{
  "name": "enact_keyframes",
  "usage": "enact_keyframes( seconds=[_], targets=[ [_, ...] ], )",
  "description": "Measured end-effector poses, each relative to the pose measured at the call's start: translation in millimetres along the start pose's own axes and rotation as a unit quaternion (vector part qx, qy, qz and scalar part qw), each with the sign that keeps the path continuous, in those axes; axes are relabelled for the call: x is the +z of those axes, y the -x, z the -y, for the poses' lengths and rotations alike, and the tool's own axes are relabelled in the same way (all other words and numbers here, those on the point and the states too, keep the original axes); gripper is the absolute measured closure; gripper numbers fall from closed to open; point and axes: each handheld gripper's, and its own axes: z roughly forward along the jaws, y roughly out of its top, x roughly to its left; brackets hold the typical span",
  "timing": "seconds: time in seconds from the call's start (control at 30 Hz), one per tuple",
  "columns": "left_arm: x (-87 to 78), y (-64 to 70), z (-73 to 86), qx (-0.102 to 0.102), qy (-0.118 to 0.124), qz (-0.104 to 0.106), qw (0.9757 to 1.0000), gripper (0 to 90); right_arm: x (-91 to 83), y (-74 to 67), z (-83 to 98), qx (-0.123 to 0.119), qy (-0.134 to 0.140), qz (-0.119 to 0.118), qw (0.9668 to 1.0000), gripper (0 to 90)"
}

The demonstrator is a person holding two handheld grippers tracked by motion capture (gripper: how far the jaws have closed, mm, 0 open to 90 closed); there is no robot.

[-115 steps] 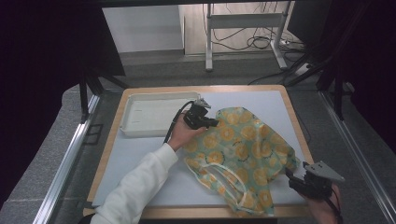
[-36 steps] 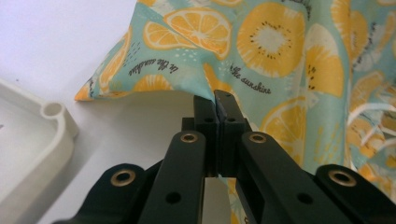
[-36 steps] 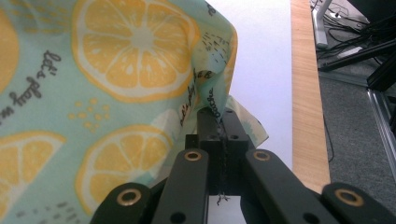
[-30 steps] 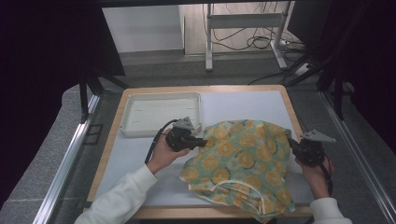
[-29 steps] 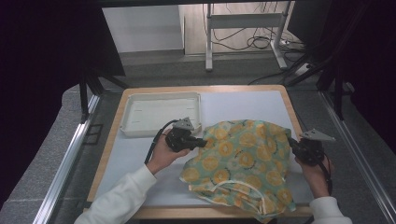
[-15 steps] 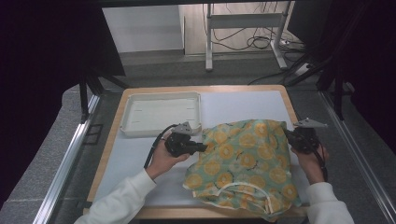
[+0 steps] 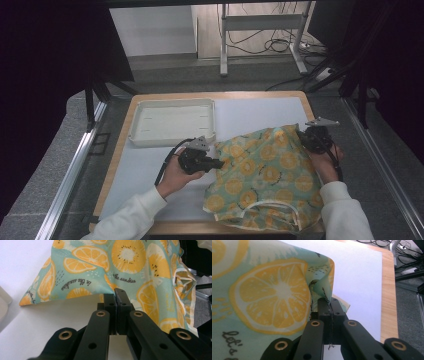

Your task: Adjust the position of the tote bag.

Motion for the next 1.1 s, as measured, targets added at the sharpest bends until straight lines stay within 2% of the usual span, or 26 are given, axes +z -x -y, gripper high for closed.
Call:
enact_keyframes(
  seconds=[0.4,0.9,0.97,1.1],
  targets=[
    [6.3,-3.2,5.5,-0.007,-0.001,0.002,1.0000,89.1,-3.4,6.2,5.4,0.003,-0.001,-0.005,1.0000,89.0],
    [8.4,-1.4,7.4,-0.007,-0.001,0.003,1.0000,88.3,1.8,3.6,1.6,-0.004,-0.003,-0.008,1.0000,88.0],
    [7.8,-1.2,7.4,-0.007,0.004,-0.005,1.0000,86.0,-0.5,5.4,2.2,0.001,0.000,-0.011,0.9999,82.1],
    [0.8,-1.1,7.3,-0.008,0.030,-0.020,0.9993,71.4,-12.1,11.0,3.0,0.018,0.015,-0.008,0.9997,62.1]
  ],
)
